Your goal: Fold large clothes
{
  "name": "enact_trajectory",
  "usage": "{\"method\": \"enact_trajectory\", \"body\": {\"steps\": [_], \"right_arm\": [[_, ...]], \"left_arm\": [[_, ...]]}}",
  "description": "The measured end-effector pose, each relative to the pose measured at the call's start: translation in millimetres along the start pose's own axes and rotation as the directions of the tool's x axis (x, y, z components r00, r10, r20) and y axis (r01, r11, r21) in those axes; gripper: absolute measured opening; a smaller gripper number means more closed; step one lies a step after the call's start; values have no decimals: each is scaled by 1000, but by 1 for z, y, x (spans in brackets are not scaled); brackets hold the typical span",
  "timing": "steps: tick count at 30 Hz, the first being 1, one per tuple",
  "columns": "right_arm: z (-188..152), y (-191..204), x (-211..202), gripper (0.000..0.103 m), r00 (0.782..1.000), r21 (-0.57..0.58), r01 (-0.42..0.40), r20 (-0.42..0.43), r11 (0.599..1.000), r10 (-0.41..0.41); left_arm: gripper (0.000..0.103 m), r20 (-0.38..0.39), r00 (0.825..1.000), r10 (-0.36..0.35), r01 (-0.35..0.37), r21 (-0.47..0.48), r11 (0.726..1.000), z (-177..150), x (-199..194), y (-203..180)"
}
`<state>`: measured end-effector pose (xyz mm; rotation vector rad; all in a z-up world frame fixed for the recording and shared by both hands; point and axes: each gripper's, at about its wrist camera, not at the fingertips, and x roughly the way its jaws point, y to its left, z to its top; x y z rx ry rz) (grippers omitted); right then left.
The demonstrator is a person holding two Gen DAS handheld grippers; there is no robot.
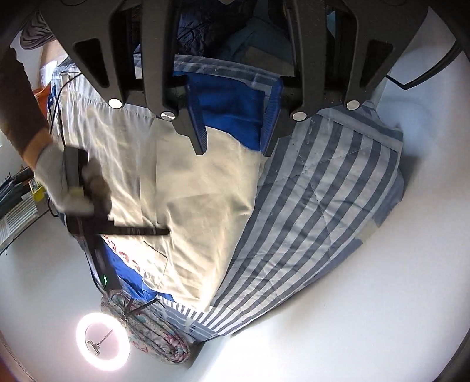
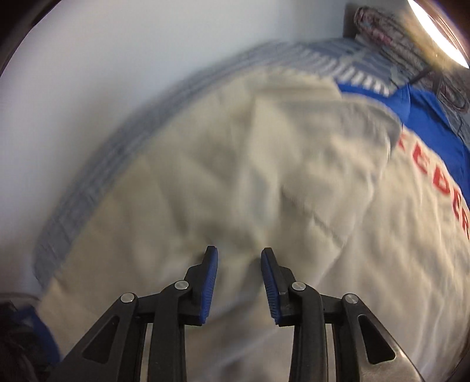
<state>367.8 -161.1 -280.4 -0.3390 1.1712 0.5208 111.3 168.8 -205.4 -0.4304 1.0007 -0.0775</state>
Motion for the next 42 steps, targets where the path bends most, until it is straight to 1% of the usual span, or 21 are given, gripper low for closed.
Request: {"method": "enact_trajectory", "body": {"steps": [2, 4, 7, 9, 11, 13, 16, 18, 20, 22, 23, 24, 26, 27, 30, 31, 33, 35, 37, 39, 42], "right_arm": [[-9, -2, -8, 29, 999, -7, -36, -21, 999, 36], [-10, -8, -22, 23, 996, -15, -94, -5, 995, 94], [7, -31, -49, 25, 989, 12, -74, 126, 997, 72], [30, -56, -61, 25, 972, 83, -66, 228, 994, 46], [54, -81, -62, 25, 956, 158, -73, 292, 985, 24], [77, -104, -52, 25, 948, 211, -44, 319, 977, -26], [112, -127, -23, 24, 945, 280, -24, 320, 960, -70], [126, -138, -4, 25, 944, 317, -14, 317, 948, -92], [131, -142, 16, 24, 957, 335, 4, 274, 942, -101], [132, -150, 37, 21, 972, 348, 61, 193, 936, -135], [130, -152, 42, 21, 970, 344, 100, 176, 934, -169], [129, -154, 40, 21, 968, 342, 111, 175, 933, -179], [127, -156, 31, 22, 971, 380, 91, 170, 920, -167], [125, -158, 23, 24, 970, 394, 77, 182, 916, -160], [106, -132, -16, 26, 964, 333, 14, 246, 943, -101], [98, -123, -23, 26, 964, 301, -14, 258, 954, -67], [74, -91, -45, 26, 960, 211, -81, 278, 974, 19], [45, -60, -60, 26, 957, 133, -141, 274, 981, 100], [14, -27, -68, 26, 950, 74, -211, 252, 975, 187], [-25, 9, -75, 26, 940, 19, -279, 209, 960, 269], [-65, 51, -75, 26, 920, -23, -351, 176, 936, 350]], "left_arm": [[37, 2, 1000, -12, 12, -5, 1000, 1, 0, 0], [37, 5, 1000, -20, 20, -4, 1000, 3, 0, -1], [37, -6, 998, -54, 54, 12, 998, 4, 5, -6], [37, -23, 998, -59, 60, 27, 998, 3, 11, -11], [37, -45, 996, -78, 79, 14, 997, 1, 19, -12], [37, -61, 994, -88, 88, 1, 996, 1, 25, -12], [37, -73, 993, -97, 97, -2, 995, 2, 30, -12], [37, -79, 991, -108, 108, -7, 994, 3, 31, -12], [37, -82, 991, -109, 109, -11, 994, 4, 32, -12], [37, -85, 990, -112, 112, -12, 994, 4, 32, -11], [37, -84, 990, -115, 114, -15, 993, 4, 31, -10], [37, -82, 989, -121, 120, -19, 993, 4, 29, -9], [37, -75, 989, -126, 124, -26, 992, 5, 24, -6], [37, -69, 989, -127, 126, -25, 992, 7, 21, -5], [41, -47, 991, -122, 121, -20, 992, 12, 9, 0], [45, -46, 991, -126, 125, -19, 992, 13, 6, 2], [46, -43, 990, -133, 132, -16, 991, 19, 1, 5], [48, -58, 987, -152, 150, -29, 988, 27, 0, 11], [53, -76, 983, -170, 166, -52, 985, 34, 2, 19], [53, -85, 983, -165, 159, -72, 985, 41, 5, 30], [53, -97, 981, -167, 155, -116, 981, 44, 12, 45]]}}
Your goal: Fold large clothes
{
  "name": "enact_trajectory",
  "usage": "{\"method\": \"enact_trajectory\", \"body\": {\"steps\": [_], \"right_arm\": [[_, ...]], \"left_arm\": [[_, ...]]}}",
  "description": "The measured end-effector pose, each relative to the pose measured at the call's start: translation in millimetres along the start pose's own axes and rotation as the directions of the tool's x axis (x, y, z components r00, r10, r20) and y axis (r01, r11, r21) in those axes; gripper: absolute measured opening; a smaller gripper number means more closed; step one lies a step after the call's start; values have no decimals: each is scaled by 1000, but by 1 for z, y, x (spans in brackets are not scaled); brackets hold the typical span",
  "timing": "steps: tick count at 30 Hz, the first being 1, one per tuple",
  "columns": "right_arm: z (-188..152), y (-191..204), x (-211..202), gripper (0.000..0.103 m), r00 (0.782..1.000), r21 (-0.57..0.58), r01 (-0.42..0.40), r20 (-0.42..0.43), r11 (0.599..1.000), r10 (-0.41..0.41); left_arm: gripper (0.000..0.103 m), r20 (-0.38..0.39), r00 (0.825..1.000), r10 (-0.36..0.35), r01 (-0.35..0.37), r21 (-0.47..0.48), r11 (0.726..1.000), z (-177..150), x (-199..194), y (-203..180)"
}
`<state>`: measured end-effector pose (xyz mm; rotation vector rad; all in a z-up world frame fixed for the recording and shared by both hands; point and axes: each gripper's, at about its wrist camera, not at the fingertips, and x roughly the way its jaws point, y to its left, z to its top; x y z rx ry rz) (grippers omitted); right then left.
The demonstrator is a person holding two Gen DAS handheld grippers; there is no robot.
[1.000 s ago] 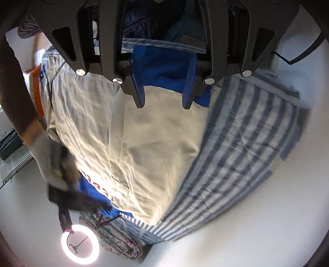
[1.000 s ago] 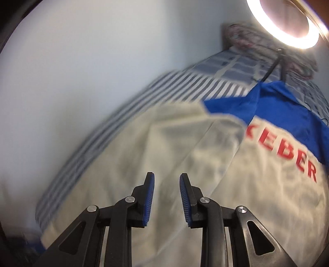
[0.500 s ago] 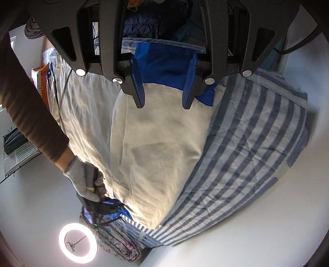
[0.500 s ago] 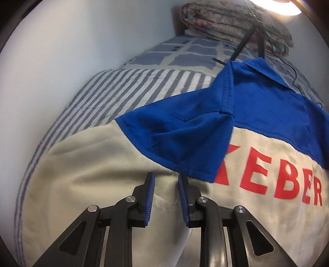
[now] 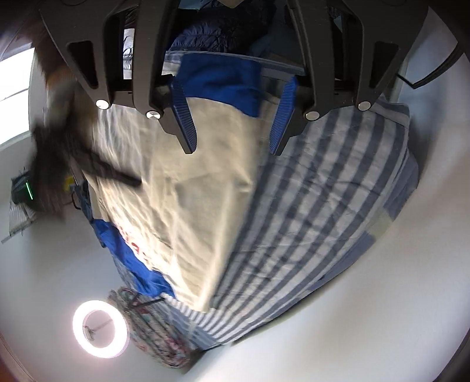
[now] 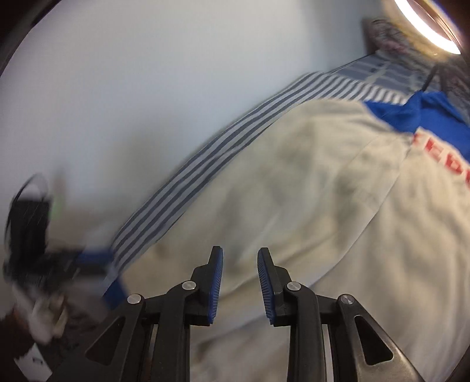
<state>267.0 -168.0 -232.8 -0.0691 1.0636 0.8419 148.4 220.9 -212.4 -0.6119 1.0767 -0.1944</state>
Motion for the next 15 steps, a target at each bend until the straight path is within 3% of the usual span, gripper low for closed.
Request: {"method": "enact_trajectory", "body": {"steps": [3, 8, 15], "right_arm": [[-30, 36, 14, 26, 1000, -30, -18, -22, 999, 17], [-66, 54, 57, 24, 988, -46, 97, -119, 994, -101], [-58, 51, 8, 25, 999, 50, 46, -28, 998, -45]], "left_arm": [[53, -31, 998, -50, 47, -73, 996, -4, 9, 15], [53, -71, 996, -63, 56, -101, 993, -15, 24, 22], [53, -88, 992, -88, 74, -143, 987, -21, 41, 24]]}}
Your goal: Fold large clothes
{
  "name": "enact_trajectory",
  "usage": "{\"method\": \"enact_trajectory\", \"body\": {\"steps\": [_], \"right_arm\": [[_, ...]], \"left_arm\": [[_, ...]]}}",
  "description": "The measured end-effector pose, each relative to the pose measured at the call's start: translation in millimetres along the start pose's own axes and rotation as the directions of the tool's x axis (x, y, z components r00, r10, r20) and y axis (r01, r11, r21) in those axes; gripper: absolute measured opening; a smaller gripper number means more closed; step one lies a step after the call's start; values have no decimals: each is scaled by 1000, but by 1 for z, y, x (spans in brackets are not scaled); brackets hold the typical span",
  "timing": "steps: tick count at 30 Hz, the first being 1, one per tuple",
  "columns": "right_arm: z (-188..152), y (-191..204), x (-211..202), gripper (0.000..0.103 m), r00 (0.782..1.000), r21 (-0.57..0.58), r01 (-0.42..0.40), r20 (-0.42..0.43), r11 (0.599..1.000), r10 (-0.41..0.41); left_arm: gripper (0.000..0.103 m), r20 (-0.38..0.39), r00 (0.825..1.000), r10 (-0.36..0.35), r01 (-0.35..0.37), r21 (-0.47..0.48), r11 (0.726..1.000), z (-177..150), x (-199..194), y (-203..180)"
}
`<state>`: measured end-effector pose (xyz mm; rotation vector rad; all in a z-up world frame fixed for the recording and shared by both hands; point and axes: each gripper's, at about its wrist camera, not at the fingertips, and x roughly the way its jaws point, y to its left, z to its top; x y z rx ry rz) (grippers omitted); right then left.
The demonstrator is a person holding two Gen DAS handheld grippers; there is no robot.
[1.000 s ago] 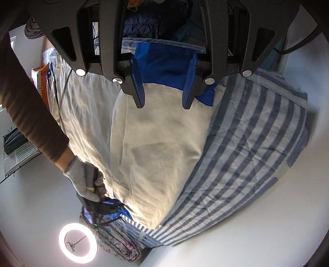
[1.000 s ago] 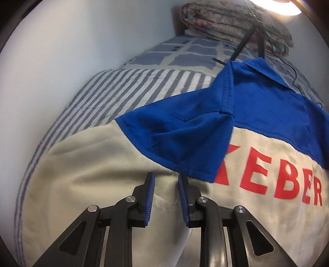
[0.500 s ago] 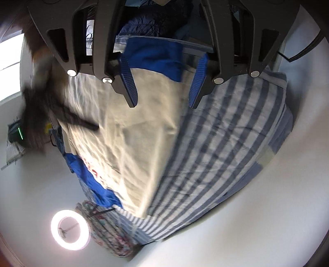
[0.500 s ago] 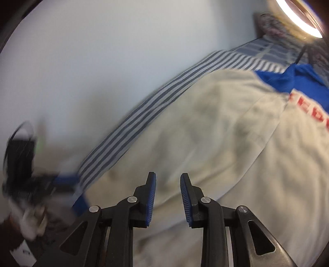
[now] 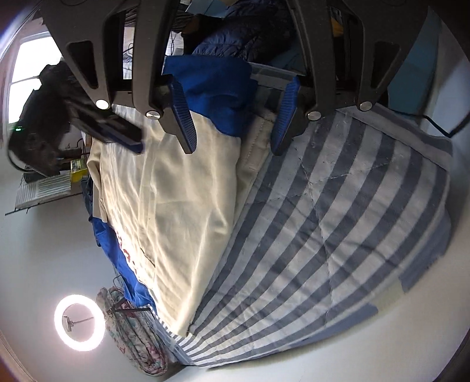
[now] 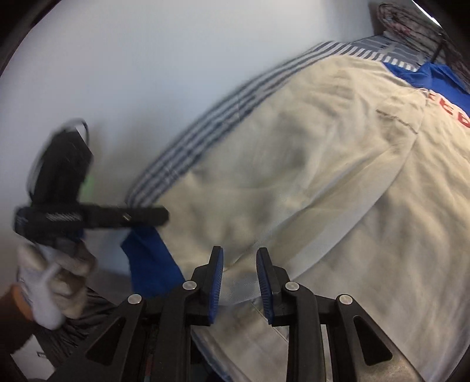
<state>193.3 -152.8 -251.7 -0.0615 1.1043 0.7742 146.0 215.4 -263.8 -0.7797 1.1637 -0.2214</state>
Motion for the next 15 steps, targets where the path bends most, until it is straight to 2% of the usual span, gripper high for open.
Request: {"method": "enact_trajectory", "body": {"steps": [2, 3, 4, 5, 9, 11, 15], "right_arm": [[3, -5, -9, 30, 1000, 22, -7, 19, 1000, 6], [4, -8, -11, 32, 1000, 34, -10, 21, 999, 10], [6, -10, -11, 36, 1000, 44, -10, 22, 999, 9], [8, -13, -11, 39, 1000, 58, -7, 24, 998, 5], [21, -32, -6, 42, 1000, 134, -6, 11, 991, 5], [32, -37, -2, 55, 1000, 161, 6, 12, 987, -8], [64, -41, 2, 59, 999, 187, 22, 28, 982, -27]], "left_arm": [[51, -4, 1000, -10, 10, -4, 1000, 0, 3, 2], [46, -4, 1000, 3, -3, 11, 1000, -1, 4, 0], [27, -7, 1000, 15, -15, 28, 1000, -1, 4, -3], [16, -9, 1000, 23, -23, 42, 999, -3, 4, -4], [14, 45, 998, 44, -49, 109, 993, -10, -6, -22], [14, 78, 995, 62, -74, 164, 984, -14, -11, -35], [13, 126, 988, 86, -115, 247, 962, -22, -15, -59]]}}
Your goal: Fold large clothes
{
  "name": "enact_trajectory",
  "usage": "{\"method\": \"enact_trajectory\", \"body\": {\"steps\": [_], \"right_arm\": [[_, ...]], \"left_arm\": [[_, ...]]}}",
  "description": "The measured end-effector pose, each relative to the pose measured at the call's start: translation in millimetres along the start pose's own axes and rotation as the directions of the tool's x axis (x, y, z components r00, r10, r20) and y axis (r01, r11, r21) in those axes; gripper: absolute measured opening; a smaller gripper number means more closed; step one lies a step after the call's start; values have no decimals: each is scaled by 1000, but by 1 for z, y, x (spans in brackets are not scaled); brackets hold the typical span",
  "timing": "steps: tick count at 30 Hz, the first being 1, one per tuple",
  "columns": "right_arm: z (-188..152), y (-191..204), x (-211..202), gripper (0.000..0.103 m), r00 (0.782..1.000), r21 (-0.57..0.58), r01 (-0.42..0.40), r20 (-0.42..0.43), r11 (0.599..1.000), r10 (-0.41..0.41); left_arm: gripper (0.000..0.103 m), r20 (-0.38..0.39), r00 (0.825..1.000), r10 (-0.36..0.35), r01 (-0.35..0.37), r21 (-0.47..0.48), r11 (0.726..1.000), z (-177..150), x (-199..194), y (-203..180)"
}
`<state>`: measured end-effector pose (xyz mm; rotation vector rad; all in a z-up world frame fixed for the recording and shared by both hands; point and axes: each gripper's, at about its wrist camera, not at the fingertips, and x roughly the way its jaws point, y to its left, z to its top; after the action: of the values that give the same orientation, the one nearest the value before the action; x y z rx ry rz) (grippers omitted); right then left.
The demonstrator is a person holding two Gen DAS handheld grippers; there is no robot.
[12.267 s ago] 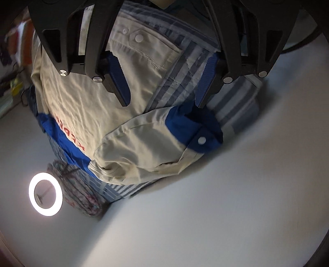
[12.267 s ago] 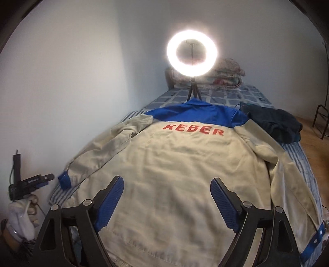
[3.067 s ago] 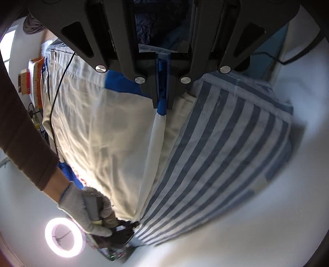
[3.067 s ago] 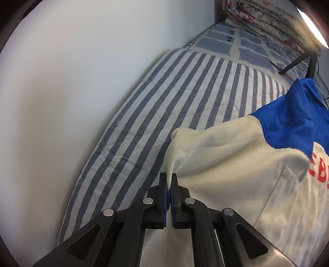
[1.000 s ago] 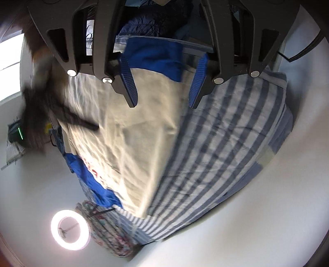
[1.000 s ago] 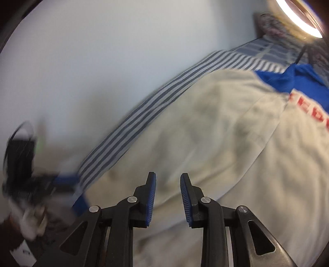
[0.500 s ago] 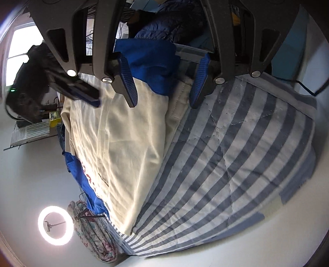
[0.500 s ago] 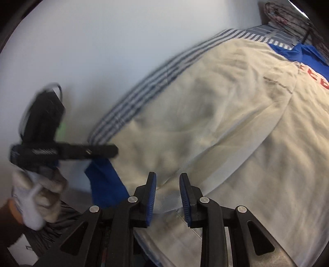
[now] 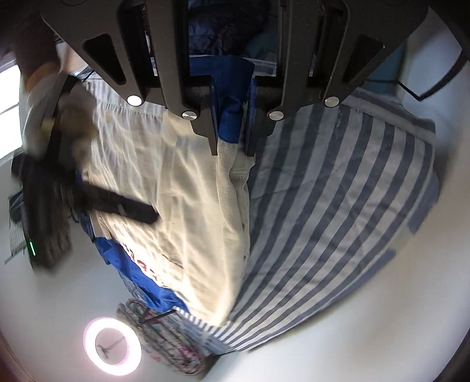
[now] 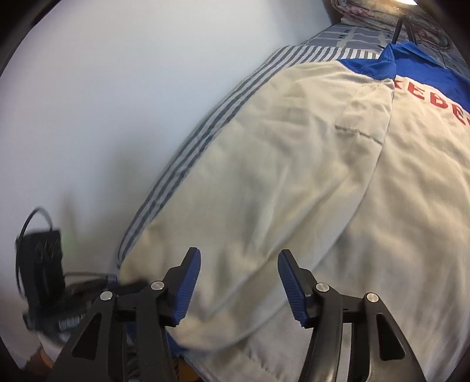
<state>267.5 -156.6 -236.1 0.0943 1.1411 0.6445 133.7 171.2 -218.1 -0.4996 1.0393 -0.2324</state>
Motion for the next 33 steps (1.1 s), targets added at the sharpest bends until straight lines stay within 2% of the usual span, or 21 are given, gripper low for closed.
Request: {"method": "enact_trajectory", "body": {"steps": [4, 7, 11, 13, 18, 19, 21, 22, 23, 24, 26, 30, 33], "right_arm": [[33, 13, 12, 64, 1000, 2, 13, -9, 1000, -13], [49, 29, 25, 64, 998, -25, 56, -24, 998, -56], [68, 47, 49, 71, 989, -51, 134, -60, 990, -137], [75, 53, 64, 71, 978, -72, 186, -85, 980, -192], [76, 62, 99, 69, 933, -128, 306, -159, 943, -324], [74, 63, 101, 65, 927, -135, 318, -164, 939, -337], [70, 64, 107, 51, 914, -154, 342, -173, 927, -366], [67, 65, 108, 33, 910, -163, 352, -173, 922, -378], [67, 63, 110, 20, 904, -175, 367, -166, 914, -395], [67, 62, 107, 15, 904, -179, 369, -158, 912, -397], [67, 53, 97, 5, 924, -140, 334, -146, 932, -353], [65, 27, 59, 2, 975, -11, 207, -73, 978, -208], [58, 7, 33, 2, 992, 47, 124, 8, 991, -124]], "left_arm": [[13, 11, 1000, 1, -1, 27, 1000, 0, -3, -8], [13, 18, 1000, 5, -6, 44, 999, 0, -2, -16], [13, 18, 1000, 7, -8, 55, 998, 0, -1, -19], [13, 17, 1000, 8, -9, 57, 998, 1, 1, -22], [13, 19, 999, 29, -31, 86, 996, 0, 8, -36], [12, 19, 999, 30, -31, 90, 995, 0, 9, -39], [12, 21, 999, 37, -39, 111, 993, -1, 12, -48], [12, 24, 999, 45, -47, 123, 991, -1, 13, -52], [12, 28, 998, 50, -53, 133, 990, -1, 14, -56], [12, 31, 998, 56, -60, 142, 988, -2, 14, -60], [12, 41, 997, 69, -75, 170, 983, -4, 15, -72], [12, 63, 995, 81, -94, 244, 965, -9, 19, -105], [12, 84, 992, 92, -115, 318, 941, -18, 24, -136]]}}
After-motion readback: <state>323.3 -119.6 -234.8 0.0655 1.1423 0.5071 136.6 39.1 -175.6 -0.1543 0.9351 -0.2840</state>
